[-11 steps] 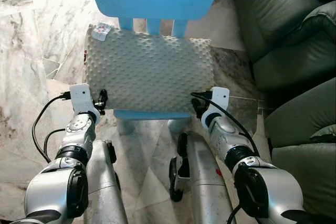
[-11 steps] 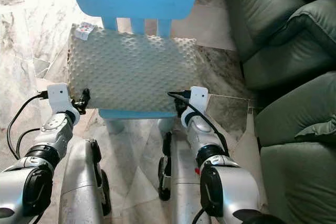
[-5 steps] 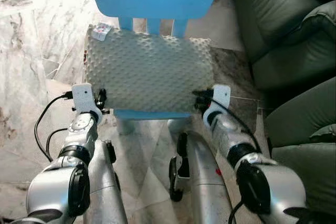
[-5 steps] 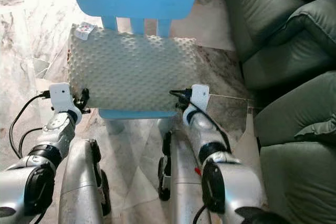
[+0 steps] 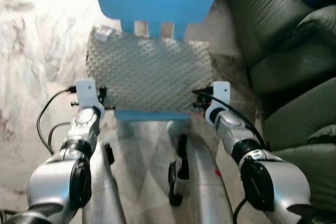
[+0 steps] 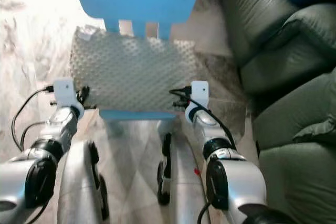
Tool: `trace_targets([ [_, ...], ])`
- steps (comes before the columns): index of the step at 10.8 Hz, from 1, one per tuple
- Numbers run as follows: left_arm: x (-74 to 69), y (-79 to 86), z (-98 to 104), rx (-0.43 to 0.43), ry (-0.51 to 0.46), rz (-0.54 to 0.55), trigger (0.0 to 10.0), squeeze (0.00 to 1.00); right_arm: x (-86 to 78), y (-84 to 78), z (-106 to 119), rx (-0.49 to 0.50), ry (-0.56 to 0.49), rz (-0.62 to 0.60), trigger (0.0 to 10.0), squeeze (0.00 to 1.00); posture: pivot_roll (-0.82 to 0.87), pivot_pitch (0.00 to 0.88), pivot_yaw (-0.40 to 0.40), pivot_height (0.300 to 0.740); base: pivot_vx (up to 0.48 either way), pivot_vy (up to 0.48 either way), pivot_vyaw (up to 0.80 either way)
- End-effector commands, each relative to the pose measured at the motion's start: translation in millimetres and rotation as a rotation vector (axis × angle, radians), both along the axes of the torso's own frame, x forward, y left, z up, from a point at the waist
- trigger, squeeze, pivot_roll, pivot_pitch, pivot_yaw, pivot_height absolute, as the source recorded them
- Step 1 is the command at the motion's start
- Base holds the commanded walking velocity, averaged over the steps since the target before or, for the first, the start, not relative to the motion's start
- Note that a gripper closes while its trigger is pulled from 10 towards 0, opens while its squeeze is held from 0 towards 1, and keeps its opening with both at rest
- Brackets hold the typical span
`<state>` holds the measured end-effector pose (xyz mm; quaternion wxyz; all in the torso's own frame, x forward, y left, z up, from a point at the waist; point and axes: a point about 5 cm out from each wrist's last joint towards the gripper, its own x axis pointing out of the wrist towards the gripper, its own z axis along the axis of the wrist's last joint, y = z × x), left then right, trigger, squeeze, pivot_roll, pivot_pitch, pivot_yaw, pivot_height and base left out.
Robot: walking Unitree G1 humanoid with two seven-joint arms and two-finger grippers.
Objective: Move the pillow to the sofa
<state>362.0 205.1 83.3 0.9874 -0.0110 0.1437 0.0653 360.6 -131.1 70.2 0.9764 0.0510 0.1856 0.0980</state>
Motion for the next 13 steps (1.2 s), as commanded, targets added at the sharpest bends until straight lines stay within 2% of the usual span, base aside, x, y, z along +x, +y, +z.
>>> trace_targets([
  [1, 1.7, 1.0, 2, 0.013, 0.012, -0.003, 0.0, 0.0, 1.5, -1.8, 2, -0.015, 0.012, 0.022, 0.0, 0.0, 0.04, 0.105, -0.124, 0.554, 0.0, 0.0, 0.0],
  [3, 13.4, 2.1, 24, 0.054, -0.059, -0.006, 0.0, 0.0, 8.2, -3.0, 14, -0.047, -0.042, 0.065, 0.0, 0.0, 0.04, 0.033, -0.102, 0.554, 0.0, 0.0, 0.0],
  [5, 25.2, -1.6, 53, 0.056, -0.188, -0.054, 0.0, 0.0, 18.1, -6.0, 39, -0.08, -0.198, 0.084, 0.0, 0.0, 0.05, 0.0, -0.064, 0.554, 0.0, 0.0, 0.0],
  [7, 20.5, 3.5, 58, 0.068, -0.281, -0.095, 0.0, 0.0, 14.0, -16.3, 47, -0.07, -0.346, 0.07, 0.0, 0.0, 0.04, 0.0, -0.042, 0.554, 0.0, 0.0, 0.0],
  [9, 3.6, 5.9, 52, 0.13, -0.382, -0.121, 0.0, 0.0, -5.2, -26.8, 44, -0.059, -0.479, 0.028, 0.0, 0.0, 0.03, 0.0, -0.031, 0.554, 0.0, 0.0, 0.0],
  [10, -14.6, 10.7, 51, 0.138, -0.444, -0.064, 0.0, 0.0, -22.1, -39.8, 41, -0.046, -0.509, -0.043, 0.0, 0.0, 0.04, 0.0, -0.026, 0.554, 0.0, 0.0, 0.0],
  [11, -28.1, 8.9, 50, 0.133, -0.472, -0.053, 0.0, 0.0, -32.8, -44.0, 40, -0.073, -0.528, -0.047, 0.0, 0.0, 0.04, 0.0, -0.032, 0.554, 0.0, 0.0, 0.0],
  [12, -52.1, -0.9, 50, 0.132, -0.508, -0.062, 0.0, 0.0, -51.1, -49.6, 36, -0.039, -0.514, -0.075, 0.0, 0.0, 0.04, 0.0, -0.042, 0.554, 0.0, 0.0, 0.0],
  [13, -63.7, -7.6, 53, 0.145, -0.533, -0.103, 0.0, 0.0, -61.4, -51.5, 35, -0.042, -0.518, -0.084, 0.0, 0.0, 0.05, 0.0, -0.047, 0.554, 0.0, 0.0, 0.0],
])
